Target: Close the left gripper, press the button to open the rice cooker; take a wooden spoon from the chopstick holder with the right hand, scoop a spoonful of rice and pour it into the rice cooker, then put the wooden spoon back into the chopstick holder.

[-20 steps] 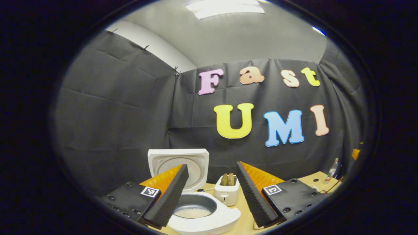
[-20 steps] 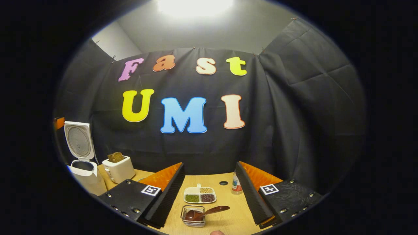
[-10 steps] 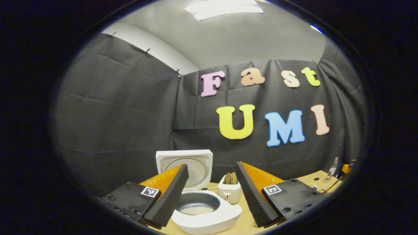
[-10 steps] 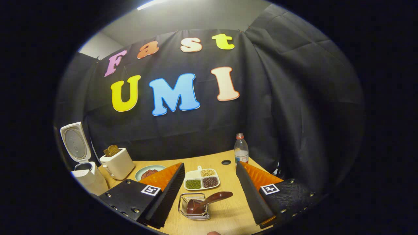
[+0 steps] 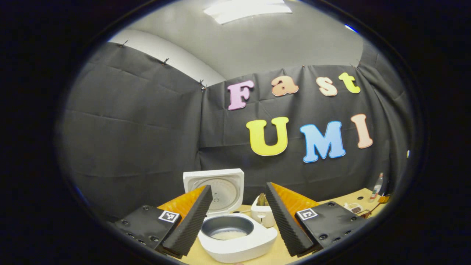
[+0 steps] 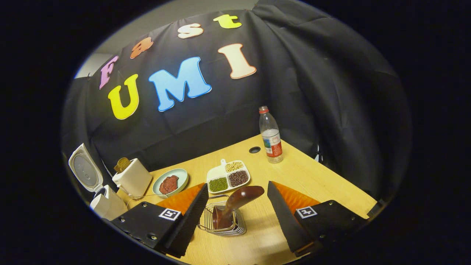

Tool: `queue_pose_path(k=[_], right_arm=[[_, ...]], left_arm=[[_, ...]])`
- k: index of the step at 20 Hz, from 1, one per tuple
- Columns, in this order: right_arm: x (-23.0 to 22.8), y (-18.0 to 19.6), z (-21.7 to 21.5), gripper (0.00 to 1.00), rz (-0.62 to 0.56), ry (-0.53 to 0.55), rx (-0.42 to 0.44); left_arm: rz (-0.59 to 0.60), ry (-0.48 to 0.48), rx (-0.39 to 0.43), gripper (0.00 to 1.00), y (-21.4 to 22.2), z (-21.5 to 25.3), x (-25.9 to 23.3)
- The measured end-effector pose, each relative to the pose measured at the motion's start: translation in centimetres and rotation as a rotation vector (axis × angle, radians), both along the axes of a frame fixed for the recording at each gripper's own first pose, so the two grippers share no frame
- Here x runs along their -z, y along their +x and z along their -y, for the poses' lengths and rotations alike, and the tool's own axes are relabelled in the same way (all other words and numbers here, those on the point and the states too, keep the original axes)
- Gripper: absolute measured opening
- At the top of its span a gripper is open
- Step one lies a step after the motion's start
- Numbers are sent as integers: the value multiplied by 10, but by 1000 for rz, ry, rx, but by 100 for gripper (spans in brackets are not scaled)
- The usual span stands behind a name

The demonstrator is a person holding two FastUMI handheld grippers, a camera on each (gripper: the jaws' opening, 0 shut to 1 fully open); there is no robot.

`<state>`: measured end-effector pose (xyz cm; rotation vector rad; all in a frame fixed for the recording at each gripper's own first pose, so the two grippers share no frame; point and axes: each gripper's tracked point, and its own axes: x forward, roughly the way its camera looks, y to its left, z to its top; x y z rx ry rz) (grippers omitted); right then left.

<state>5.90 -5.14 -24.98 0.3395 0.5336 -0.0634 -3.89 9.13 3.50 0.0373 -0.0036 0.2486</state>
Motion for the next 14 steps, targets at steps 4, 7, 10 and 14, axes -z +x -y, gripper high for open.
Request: queue_pose_path(k=[4,7,10,14], right_arm=[[18,-3,-9,90,-48,36,-19],[29,-3,-15,68,-85,61,-31],[33,-3,-25,59,-102,95,-64],[34,-3,-23,24,-111,94,-48]], left_arm=[[-5,5,-5,97,-6,0,1],[-7,10,-11,98,-12,-2,0],[-7,9,-19,100,-14,-6,0],[-8,10,-29,100,-22,-11,2]])
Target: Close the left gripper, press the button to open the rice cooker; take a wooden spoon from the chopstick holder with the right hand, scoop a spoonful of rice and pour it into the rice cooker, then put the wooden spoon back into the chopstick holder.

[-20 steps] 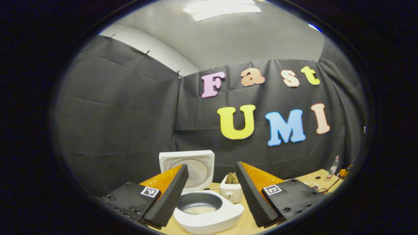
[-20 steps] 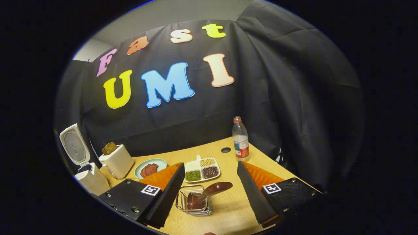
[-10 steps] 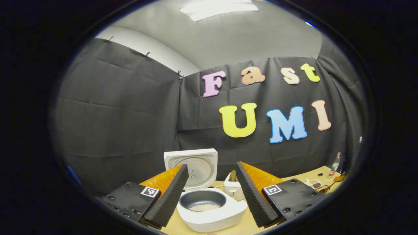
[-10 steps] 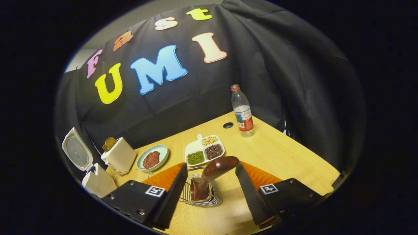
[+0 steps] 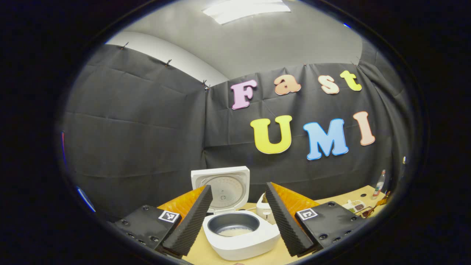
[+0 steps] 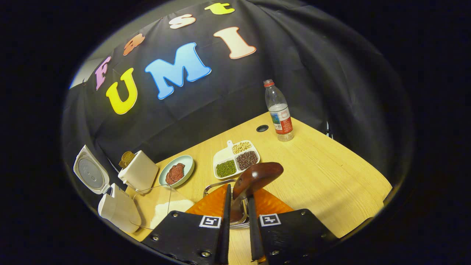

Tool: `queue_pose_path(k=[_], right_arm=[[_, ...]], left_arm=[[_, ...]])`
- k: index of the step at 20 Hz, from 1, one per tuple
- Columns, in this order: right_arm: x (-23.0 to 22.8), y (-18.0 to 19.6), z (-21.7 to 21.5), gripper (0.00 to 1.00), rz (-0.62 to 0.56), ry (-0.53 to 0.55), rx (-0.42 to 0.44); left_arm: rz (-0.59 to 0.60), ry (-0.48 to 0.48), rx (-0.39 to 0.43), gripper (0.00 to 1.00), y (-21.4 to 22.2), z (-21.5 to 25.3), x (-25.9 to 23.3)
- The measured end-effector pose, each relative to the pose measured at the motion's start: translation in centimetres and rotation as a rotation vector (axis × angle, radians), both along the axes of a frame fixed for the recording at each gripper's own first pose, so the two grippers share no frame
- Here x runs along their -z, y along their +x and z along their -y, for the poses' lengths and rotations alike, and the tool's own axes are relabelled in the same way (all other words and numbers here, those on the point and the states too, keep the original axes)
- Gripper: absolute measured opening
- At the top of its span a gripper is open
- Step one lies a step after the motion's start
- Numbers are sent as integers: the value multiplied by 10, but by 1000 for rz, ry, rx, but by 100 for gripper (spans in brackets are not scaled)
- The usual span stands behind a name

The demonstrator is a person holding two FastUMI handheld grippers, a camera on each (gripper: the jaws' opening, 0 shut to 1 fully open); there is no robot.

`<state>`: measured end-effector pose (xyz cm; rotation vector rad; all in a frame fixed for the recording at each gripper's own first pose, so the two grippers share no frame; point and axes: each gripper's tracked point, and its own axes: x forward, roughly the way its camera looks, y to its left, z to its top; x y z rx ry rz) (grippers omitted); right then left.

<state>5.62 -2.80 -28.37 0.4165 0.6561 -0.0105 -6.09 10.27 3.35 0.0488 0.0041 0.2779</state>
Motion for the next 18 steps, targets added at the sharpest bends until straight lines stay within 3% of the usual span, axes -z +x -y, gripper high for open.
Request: queue_pose_path(k=[1,2,8,9,11,18], right_arm=[[-9,2,7,14,16,3,14],[-8,-1,-3,14,4,6,-3],[-47,6,-16,13,102,-101,-71],[-58,9,-16,13,123,-114,-74],[-80,12,-18,13,167,-139,-73],[-134,17,-52,13,265,-132,-101]], left_arm=[[-3,-2,0,100,0,-1,0],[-3,-2,-3,100,-2,-4,1],[9,-23,-3,100,-4,-16,3],[10,-30,0,95,-4,-18,3],[15,-39,5,100,-3,-22,4],[22,-59,18,100,-9,-35,14]])
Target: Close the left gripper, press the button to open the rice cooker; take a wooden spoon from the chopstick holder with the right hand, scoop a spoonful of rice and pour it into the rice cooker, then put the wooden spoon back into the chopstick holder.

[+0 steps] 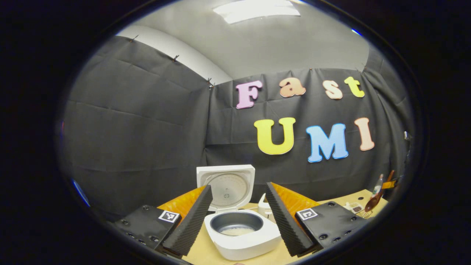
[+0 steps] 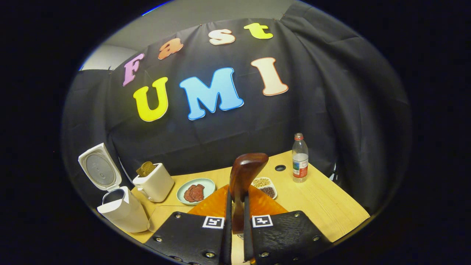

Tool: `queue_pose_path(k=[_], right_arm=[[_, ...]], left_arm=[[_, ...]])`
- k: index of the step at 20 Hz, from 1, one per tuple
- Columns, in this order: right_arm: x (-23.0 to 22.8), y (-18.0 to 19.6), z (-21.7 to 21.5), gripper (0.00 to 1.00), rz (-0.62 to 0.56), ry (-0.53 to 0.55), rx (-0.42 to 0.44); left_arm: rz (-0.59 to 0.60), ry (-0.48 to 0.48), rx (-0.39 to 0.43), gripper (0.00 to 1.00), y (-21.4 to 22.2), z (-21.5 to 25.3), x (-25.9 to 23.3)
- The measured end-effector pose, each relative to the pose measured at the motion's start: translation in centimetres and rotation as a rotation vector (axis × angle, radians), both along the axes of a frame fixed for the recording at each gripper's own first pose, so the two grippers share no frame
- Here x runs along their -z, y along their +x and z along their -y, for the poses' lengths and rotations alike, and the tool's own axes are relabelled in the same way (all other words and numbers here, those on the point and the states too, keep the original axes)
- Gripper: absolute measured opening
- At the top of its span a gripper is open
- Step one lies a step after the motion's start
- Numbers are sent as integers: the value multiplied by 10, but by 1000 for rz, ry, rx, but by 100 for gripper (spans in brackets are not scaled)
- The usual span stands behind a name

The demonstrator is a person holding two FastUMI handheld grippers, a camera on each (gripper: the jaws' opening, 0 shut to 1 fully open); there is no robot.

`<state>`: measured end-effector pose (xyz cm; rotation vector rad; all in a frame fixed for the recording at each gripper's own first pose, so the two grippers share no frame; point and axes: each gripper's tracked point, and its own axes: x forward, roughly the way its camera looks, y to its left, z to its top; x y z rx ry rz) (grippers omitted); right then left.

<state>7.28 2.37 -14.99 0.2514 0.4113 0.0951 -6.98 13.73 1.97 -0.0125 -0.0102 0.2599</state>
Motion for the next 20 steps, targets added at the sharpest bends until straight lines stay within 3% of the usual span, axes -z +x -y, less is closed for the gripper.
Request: queue_pose_path(k=[3,11,16,20], right_arm=[[-9,0,-23,13,12,11,-35],[2,2,-87,13,-8,39,-125],[28,1,-122,13,-49,26,-167],[60,2,-139,13,-90,-42,-186]], left_arm=[[-4,-12,-2,95,-4,-8,4],[-28,-8,-26,100,-21,-36,13],[-41,4,-33,100,-29,-51,18],[-54,8,-31,100,-35,-60,20]])
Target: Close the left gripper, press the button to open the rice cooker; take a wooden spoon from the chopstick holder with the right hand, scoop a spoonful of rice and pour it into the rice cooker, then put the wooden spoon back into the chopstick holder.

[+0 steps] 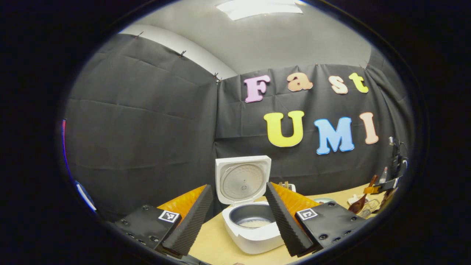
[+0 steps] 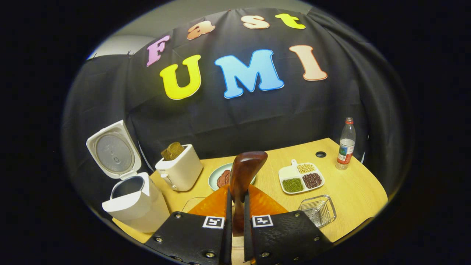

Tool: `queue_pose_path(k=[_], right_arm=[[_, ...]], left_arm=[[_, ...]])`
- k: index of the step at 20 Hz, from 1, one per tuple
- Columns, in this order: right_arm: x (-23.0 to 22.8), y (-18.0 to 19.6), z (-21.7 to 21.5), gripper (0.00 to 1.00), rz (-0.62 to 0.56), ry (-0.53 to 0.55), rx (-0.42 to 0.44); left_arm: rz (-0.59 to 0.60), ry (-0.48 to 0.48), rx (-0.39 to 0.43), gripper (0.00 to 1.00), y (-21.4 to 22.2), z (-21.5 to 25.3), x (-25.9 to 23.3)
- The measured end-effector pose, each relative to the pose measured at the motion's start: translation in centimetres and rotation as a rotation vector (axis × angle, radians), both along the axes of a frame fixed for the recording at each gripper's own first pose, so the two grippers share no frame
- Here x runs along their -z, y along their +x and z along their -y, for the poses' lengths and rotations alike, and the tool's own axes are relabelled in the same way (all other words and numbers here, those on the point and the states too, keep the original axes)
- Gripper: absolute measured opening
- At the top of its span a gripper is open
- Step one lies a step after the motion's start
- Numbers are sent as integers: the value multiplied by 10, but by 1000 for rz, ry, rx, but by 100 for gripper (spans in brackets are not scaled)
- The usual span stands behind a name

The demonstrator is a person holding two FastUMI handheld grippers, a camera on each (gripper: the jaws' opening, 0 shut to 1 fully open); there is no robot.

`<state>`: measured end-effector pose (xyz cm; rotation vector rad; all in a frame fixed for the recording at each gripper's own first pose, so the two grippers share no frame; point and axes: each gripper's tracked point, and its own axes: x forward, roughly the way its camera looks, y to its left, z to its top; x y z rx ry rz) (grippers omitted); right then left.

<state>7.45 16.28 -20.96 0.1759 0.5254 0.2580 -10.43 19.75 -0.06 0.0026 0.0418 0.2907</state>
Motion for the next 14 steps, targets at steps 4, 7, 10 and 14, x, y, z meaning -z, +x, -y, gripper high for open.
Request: queue_pose_path(k=[4,7,10,14], right_arm=[[32,-4,-16,13,-40,-59,-23],[51,-7,-27,13,-60,-88,-29],[61,-9,-37,13,-64,-108,-27],[64,-16,-56,13,-95,-81,-35]], left_arm=[[-13,-1,-4,100,-3,-12,6],[-24,-4,-11,98,-4,-20,10],[-35,0,-15,95,-7,-28,15],[-43,-6,-14,100,-7,-35,19]])
